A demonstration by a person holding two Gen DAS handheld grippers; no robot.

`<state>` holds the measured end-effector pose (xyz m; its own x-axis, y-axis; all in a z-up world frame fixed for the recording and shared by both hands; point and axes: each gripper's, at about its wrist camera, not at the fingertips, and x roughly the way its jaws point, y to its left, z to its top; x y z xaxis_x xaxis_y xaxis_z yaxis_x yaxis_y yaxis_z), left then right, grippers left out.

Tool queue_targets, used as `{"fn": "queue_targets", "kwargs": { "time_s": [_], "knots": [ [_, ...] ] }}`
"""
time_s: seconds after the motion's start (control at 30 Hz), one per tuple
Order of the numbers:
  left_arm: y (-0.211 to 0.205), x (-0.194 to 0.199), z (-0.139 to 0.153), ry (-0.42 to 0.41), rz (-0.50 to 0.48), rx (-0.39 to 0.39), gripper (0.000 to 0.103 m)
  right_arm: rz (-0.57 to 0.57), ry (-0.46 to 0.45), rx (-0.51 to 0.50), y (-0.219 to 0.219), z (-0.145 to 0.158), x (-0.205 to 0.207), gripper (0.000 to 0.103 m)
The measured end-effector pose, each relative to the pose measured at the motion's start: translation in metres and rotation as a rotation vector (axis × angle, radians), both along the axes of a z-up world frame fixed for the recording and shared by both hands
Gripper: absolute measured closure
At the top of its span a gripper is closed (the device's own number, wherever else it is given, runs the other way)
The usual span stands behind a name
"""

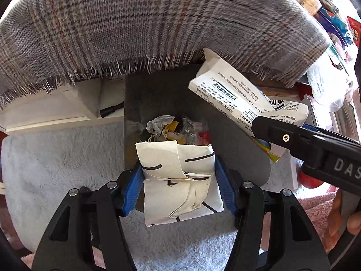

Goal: Collect trash
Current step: 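Lower both held items over the bin and open both tools, then raise both tools from the bin back over the table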

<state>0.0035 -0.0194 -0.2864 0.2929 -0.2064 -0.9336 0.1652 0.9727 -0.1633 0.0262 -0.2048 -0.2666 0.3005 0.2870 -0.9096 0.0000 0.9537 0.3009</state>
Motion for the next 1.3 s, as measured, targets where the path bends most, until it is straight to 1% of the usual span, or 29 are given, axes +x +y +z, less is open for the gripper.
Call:
{"fn": "queue_targets", "kwargs": {
  "time_s": [0.1,0.13,0.2,0.37,0.43,0.5,0.6,0.67,0.73,0.8,0.87,0.93,1.0,1.03,1.07,1.13,1.2,1.3],
  "knots": [
    [0.001,0.007,-0.005,0.022,0.004,-0.012,0.045,-0.005,0.011,0.007,0.003,-0.003,0.005,0.037],
    [0.002,0.008,-0.006,0.027,0.006,-0.013,0.044,-0.009,0.021,0.018,0.002,-0.004,0.007,0.035],
    [0.004,0.006,-0.009,0.029,0.010,-0.011,0.044,-0.015,0.030,0.038,0.001,-0.007,0.007,0.035],
    [0.013,0.003,-0.003,0.027,0.019,-0.017,0.043,-0.032,0.010,0.053,-0.006,0.002,0.005,0.033],
    [0.013,0.003,0.000,0.019,0.020,-0.011,0.040,-0.041,0.003,0.057,-0.010,0.007,0.003,0.033],
    [0.015,0.000,0.005,0.009,0.022,-0.014,0.039,-0.052,-0.005,0.065,-0.015,0.011,-0.001,0.033],
    [0.018,-0.007,0.016,-0.022,0.012,-0.021,0.031,-0.069,-0.016,0.076,-0.023,0.017,-0.007,0.032],
    [0.021,-0.010,0.023,-0.033,0.014,-0.017,0.030,-0.084,-0.022,0.083,-0.027,0.022,-0.011,0.032],
    [0.025,-0.016,0.030,-0.033,0.024,-0.034,0.028,-0.094,-0.028,0.084,-0.032,0.027,-0.014,0.032],
    [0.029,-0.021,0.039,-0.039,0.030,-0.040,0.023,-0.100,-0.045,0.076,-0.034,0.038,-0.016,0.030],
    [0.032,-0.022,0.052,-0.062,0.029,-0.033,0.017,-0.101,-0.085,0.062,-0.035,0.056,-0.020,0.026],
    [0.035,-0.021,0.068,-0.088,0.032,-0.025,0.010,-0.094,-0.136,0.052,-0.036,0.079,-0.020,0.018],
    [0.042,-0.016,0.085,-0.115,0.051,-0.028,0.008,-0.087,-0.182,0.039,-0.037,0.100,-0.018,0.016],
    [0.044,-0.012,0.092,-0.123,0.061,-0.031,0.008,-0.084,-0.196,0.039,-0.038,0.108,-0.017,0.010],
    [0.047,-0.008,0.100,-0.130,0.067,-0.032,0.008,-0.082,-0.213,0.038,-0.039,0.118,-0.014,0.008],
    [0.053,0.001,0.117,-0.153,0.075,-0.028,0.008,-0.078,-0.251,0.022,-0.041,0.138,-0.005,0.008],
    [0.057,0.012,0.133,-0.180,0.081,-0.023,0.008,-0.070,-0.274,0.017,-0.042,0.151,0.006,0.008],
    [0.062,0.030,0.152,-0.210,0.088,-0.011,0.008,-0.077,-0.290,0.032,-0.047,0.167,0.028,0.005]
  ]
}}
